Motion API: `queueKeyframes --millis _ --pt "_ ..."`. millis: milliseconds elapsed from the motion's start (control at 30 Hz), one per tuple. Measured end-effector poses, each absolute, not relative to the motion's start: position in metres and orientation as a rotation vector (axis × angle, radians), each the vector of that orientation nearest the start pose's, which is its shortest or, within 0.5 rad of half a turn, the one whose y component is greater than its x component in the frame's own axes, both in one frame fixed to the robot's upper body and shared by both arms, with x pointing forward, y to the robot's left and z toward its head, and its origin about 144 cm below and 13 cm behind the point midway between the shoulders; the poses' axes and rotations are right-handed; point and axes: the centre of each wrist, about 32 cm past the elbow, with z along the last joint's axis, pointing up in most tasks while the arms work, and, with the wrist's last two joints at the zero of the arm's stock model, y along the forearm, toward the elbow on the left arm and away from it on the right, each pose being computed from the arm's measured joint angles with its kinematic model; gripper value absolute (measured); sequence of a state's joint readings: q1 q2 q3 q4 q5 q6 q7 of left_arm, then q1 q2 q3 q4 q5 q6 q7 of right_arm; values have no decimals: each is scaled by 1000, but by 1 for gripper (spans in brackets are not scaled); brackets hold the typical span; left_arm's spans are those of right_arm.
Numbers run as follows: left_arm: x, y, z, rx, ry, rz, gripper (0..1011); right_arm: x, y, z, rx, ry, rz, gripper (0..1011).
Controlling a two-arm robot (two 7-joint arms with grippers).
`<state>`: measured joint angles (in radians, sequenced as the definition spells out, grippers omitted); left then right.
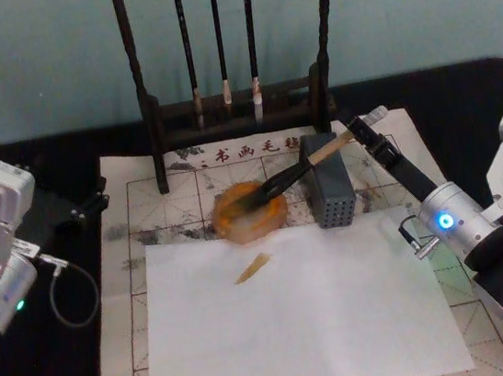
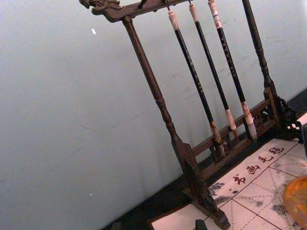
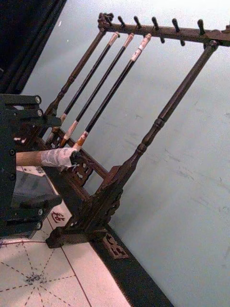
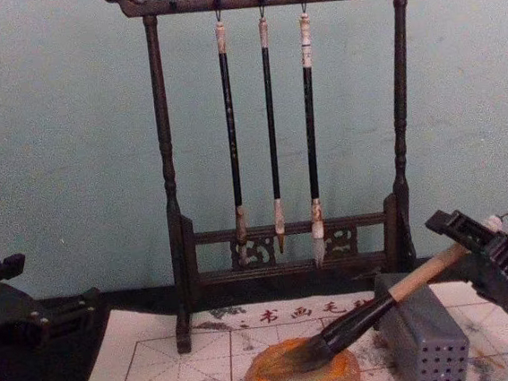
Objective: Pick up the brush from the inkstone, write on the paper, then place the brush back to its original position.
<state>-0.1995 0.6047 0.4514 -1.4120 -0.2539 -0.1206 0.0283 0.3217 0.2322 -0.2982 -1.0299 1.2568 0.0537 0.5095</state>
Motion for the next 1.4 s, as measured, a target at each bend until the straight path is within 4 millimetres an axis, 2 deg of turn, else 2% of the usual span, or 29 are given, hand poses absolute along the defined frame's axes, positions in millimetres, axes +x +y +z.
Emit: queueKeyframes --millis 67,200,267,333,400,533,633,667,800,900,1400 --pt "489 310 1140 304 -285 1248 1001 531 -254 1081 630 811 -954 908" --pt "489 310 1140 305 -285 1248 1001 531 -254 1081 629 810 -954 773" --pt "489 310 1140 305 -285 1248 1001 531 -254 1081 629 810 -954 741" --pt "489 310 1140 304 -285 1248 1001 531 -254 1081 629 810 -954 660" --pt "489 310 1140 304 -285 1248 1001 531 -254 1081 629 810 -954 620" --pt "489 310 1140 304 -285 1248 1001 531 -254 1081 629 810 -954 456" --pt "489 310 1140 304 -285 1248 1001 531 -254 1081 629 810 -954 398" --pt "489 310 1140 305 -285 1248 1001 531 -254 1081 629 810 -954 341" --pt "489 310 1140 304 -285 1248 1001 531 -254 1081 629 810 -954 215" --pt "489 310 1140 304 -285 1248 1001 531 -254 1081 629 810 -954 176" --pt "489 310 1140 304 -285 1248 1001 531 -254 1081 629 810 -954 176"
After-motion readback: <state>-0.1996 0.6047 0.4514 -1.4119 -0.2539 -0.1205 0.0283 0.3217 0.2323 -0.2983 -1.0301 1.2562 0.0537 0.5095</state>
